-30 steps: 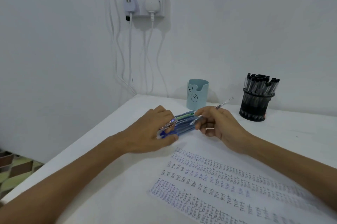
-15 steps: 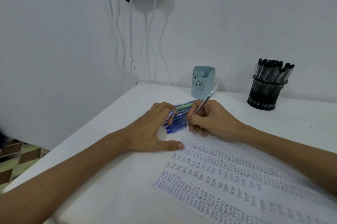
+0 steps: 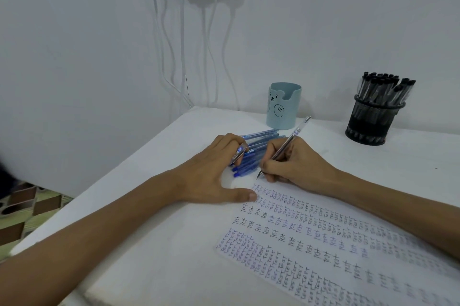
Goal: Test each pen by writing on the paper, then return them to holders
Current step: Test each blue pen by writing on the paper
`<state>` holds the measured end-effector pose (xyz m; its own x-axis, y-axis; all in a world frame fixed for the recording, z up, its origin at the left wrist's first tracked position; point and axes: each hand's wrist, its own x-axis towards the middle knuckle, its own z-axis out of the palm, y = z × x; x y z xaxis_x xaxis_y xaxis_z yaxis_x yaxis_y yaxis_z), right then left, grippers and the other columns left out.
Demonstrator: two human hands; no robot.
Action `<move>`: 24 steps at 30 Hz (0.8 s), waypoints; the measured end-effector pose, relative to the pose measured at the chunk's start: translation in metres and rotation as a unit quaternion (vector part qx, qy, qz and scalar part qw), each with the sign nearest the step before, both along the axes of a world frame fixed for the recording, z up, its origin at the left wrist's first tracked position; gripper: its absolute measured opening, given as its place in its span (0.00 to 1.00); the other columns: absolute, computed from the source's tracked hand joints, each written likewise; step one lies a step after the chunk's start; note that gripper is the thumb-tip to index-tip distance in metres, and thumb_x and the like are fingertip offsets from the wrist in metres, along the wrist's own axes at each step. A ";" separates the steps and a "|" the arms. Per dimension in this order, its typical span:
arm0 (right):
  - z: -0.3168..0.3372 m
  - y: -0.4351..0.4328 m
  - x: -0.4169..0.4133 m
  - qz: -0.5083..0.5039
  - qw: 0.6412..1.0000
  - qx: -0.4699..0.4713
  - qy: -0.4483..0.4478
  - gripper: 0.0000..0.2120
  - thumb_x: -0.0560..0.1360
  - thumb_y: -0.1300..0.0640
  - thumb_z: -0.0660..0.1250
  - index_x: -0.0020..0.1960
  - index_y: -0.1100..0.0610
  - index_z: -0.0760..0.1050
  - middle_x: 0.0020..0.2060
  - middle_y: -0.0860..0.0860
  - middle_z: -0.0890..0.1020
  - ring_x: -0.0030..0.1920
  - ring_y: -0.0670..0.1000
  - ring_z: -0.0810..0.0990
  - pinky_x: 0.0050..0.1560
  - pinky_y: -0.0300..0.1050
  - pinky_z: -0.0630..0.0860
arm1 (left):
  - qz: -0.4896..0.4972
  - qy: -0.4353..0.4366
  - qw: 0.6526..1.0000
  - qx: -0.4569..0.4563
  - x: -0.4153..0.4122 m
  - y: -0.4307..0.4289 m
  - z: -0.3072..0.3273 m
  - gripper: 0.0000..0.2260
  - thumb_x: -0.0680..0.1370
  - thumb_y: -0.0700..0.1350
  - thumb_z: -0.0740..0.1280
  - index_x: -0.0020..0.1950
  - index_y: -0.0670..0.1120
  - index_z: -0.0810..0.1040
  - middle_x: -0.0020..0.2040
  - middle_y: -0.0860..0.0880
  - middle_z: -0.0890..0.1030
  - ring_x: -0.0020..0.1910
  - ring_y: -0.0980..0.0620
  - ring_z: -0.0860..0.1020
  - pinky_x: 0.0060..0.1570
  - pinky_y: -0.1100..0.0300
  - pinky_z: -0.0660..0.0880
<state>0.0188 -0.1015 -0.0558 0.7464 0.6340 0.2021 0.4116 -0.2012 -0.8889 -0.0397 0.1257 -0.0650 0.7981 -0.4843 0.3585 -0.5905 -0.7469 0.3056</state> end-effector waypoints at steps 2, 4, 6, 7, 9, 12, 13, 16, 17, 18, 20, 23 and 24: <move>0.000 0.000 -0.001 -0.001 1.000 -0.001 -0.006 0.06 0.75 0.68 0.69 0.39 0.63 0.78 0.30 0.60 0.83 0.31 0.53 0.73 0.32 0.43 0.69 | 0.001 0.002 1.000 0.001 0.000 0.000 0.001 0.23 0.72 0.67 0.74 0.51 0.64 0.60 0.64 0.55 0.68 0.65 0.53 0.68 0.65 0.56 0.69; 0.001 0.000 -0.002 0.002 1.000 -0.004 -0.011 0.07 0.75 0.68 0.70 0.39 0.62 0.79 0.30 0.59 0.83 0.31 0.54 0.73 0.34 0.45 0.69 | 0.001 0.003 1.000 0.004 0.000 -0.001 0.001 0.23 0.72 0.67 0.74 0.51 0.65 0.60 0.64 0.55 0.68 0.65 0.53 0.68 0.65 0.56 0.70; 0.001 -0.001 -0.002 0.005 1.000 -0.007 -0.014 0.07 0.76 0.67 0.70 0.39 0.62 0.79 0.31 0.59 0.83 0.32 0.55 0.73 0.36 0.48 0.70 | 0.000 0.002 1.000 0.003 0.000 -0.002 0.002 0.23 0.72 0.67 0.74 0.51 0.65 0.60 0.64 0.55 0.68 0.64 0.52 0.69 0.64 0.55 0.70; 0.001 -0.001 -0.002 0.006 1.000 -0.007 -0.014 0.07 0.76 0.67 0.70 0.39 0.62 0.79 0.31 0.60 0.83 0.33 0.56 0.74 0.37 0.50 0.70 | 0.001 0.003 1.000 0.002 0.000 -0.002 0.002 0.23 0.72 0.66 0.74 0.51 0.65 0.60 0.64 0.55 0.69 0.64 0.52 0.69 0.64 0.56 0.70; 0.001 -0.001 -0.003 0.003 1.000 -0.007 -0.018 0.06 0.75 0.68 0.70 0.39 0.63 0.79 0.31 0.59 0.83 0.34 0.56 0.75 0.39 0.53 0.71 | 0.000 0.003 1.000 0.001 0.000 -0.002 0.002 0.23 0.72 0.67 0.74 0.51 0.65 0.60 0.64 0.55 0.69 0.64 0.52 0.69 0.63 0.56 0.69; 0.002 -0.001 -0.003 -0.008 1.000 -0.011 -0.027 0.05 0.75 0.68 0.69 0.40 0.64 0.79 0.31 0.59 0.83 0.33 0.54 0.76 0.40 0.53 0.73 | -0.001 0.001 1.000 0.004 0.000 -0.002 0.001 0.23 0.72 0.68 0.73 0.51 0.64 0.60 0.64 0.55 0.69 0.64 0.52 0.69 0.64 0.57 0.69; 0.002 -0.001 -0.003 -0.008 1.000 -0.012 -0.026 0.05 0.75 0.68 0.69 0.40 0.64 0.79 0.31 0.59 0.83 0.33 0.54 0.76 0.41 0.53 0.73 | 0.000 0.001 1.000 0.004 0.000 -0.001 0.001 0.23 0.72 0.68 0.73 0.51 0.64 0.60 0.64 0.55 0.69 0.65 0.52 0.69 0.64 0.57 0.69; 0.002 -0.001 -0.002 -0.007 1.000 -0.017 -0.023 0.06 0.75 0.68 0.69 0.39 0.64 0.78 0.30 0.59 0.83 0.33 0.54 0.76 0.41 0.52 0.73 | 0.000 0.003 1.000 0.003 0.000 -0.001 0.001 0.23 0.72 0.68 0.73 0.51 0.64 0.60 0.64 0.55 0.68 0.64 0.52 0.69 0.63 0.57 0.69; 0.002 0.000 -0.002 -0.010 0.999 -0.020 -0.024 0.06 0.74 0.68 0.69 0.38 0.63 0.78 0.30 0.58 0.82 0.33 0.55 0.75 0.40 0.52 0.72 | -0.001 0.002 1.000 0.003 0.000 -0.001 0.001 0.23 0.72 0.68 0.73 0.51 0.65 0.60 0.64 0.54 0.69 0.64 0.51 0.69 0.63 0.57 0.69; 0.002 0.000 -0.002 -0.015 0.999 -0.023 -0.025 0.07 0.74 0.68 0.69 0.38 0.62 0.78 0.30 0.58 0.82 0.33 0.54 0.75 0.40 0.52 0.72 | -0.002 0.003 1.000 0.002 -0.001 -0.002 0.002 0.23 0.72 0.68 0.73 0.52 0.65 0.60 0.64 0.54 0.69 0.64 0.51 0.69 0.63 0.57 0.69; 0.002 0.000 -0.002 -0.022 0.999 -0.024 -0.025 0.08 0.74 0.68 0.68 0.37 0.61 0.78 0.30 0.57 0.82 0.32 0.51 0.75 0.39 0.49 0.72 | -0.001 0.006 1.000 0.001 -0.001 -0.002 0.002 0.23 0.73 0.67 0.74 0.51 0.65 0.60 0.64 0.54 0.69 0.64 0.51 0.69 0.63 0.58 0.69; 0.003 0.000 -0.002 -0.022 0.999 -0.027 -0.018 0.08 0.75 0.68 0.69 0.38 0.61 0.78 0.30 0.57 0.82 0.31 0.48 0.75 0.35 0.42 0.72 | 0.000 0.004 1.000 0.003 -0.001 -0.002 0.002 0.23 0.73 0.66 0.74 0.51 0.64 0.60 0.64 0.54 0.69 0.64 0.52 0.69 0.63 0.59 0.68; 0.004 0.001 -0.002 -0.021 0.999 -0.027 -0.016 0.08 0.75 0.68 0.69 0.37 0.61 0.78 0.29 0.57 0.82 0.30 0.48 0.75 0.35 0.41 0.72 | 0.000 0.002 1.000 0.004 -0.001 -0.002 0.002 0.23 0.73 0.66 0.74 0.51 0.64 0.60 0.64 0.54 0.69 0.64 0.52 0.69 0.63 0.60 0.68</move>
